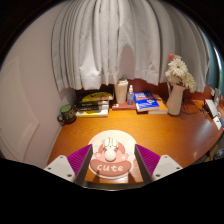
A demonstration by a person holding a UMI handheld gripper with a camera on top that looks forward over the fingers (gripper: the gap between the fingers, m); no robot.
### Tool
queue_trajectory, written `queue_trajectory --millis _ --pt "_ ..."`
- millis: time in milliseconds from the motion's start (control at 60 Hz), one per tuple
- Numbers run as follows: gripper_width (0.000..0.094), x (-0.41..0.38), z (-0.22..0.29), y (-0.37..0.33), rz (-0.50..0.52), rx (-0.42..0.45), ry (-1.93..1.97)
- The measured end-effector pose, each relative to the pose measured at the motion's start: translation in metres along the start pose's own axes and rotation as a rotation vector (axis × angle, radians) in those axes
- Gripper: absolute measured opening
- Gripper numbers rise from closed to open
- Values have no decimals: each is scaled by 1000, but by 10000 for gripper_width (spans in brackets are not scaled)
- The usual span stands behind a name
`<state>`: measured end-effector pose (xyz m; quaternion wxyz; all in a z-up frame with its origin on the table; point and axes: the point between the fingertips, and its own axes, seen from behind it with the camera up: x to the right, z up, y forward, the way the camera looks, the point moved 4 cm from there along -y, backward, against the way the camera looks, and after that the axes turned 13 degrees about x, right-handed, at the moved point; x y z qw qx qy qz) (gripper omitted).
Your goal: Arrange mouse
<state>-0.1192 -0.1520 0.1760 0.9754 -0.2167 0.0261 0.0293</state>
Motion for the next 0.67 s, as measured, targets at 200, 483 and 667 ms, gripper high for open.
queue_trajectory --millis 200,483,667 --pt "831 31 8 -81 -3 52 11" --pt "827 69 -1 -143 -37 105 -27" --pt "827 76 -3 -159 -33 124 -28"
